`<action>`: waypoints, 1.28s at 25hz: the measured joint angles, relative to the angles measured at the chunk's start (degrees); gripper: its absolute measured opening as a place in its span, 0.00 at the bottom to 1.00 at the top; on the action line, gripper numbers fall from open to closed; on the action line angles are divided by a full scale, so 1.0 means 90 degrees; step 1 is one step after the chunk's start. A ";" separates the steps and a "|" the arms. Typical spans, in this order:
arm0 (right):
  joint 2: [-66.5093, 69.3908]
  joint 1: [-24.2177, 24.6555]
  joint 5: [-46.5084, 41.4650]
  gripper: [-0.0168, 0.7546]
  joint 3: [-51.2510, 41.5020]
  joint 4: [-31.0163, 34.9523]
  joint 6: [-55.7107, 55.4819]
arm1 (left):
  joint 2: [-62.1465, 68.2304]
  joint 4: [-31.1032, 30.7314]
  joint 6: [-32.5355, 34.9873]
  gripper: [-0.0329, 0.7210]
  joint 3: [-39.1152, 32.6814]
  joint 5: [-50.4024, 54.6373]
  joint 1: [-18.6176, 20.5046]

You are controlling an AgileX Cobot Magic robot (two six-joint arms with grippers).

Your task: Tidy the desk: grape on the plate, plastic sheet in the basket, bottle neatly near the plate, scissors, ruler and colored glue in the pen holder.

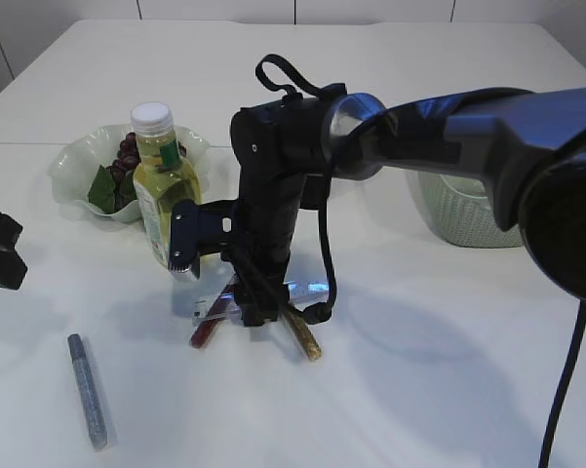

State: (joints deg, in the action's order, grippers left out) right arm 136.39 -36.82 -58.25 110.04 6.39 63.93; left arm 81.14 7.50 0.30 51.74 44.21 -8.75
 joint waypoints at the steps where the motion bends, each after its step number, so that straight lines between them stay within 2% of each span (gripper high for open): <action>1: 0.0013 0.0000 0.0004 0.66 0.0000 0.0000 0.0000 | 0.0000 0.0000 0.0011 0.54 0.0000 0.0000 0.0000; 10: 0.0032 0.0000 -0.0035 0.65 0.0000 0.0000 0.0011 | 0.0000 0.0000 0.0011 0.54 0.0000 -0.0004 0.0000; 21: 0.0032 0.0000 -0.0104 0.44 0.0000 0.0000 0.0011 | 0.0000 0.0000 0.0011 0.54 0.0000 -0.0004 0.0000; 32: 0.0032 0.0000 -0.0104 0.41 0.0000 0.0000 0.0011 | 0.0000 -0.0011 0.0011 0.54 0.0000 -0.0004 0.0000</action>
State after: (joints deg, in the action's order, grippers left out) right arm 136.69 -36.82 -59.18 110.04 6.39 64.03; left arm 81.14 7.40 0.40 51.74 44.17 -8.75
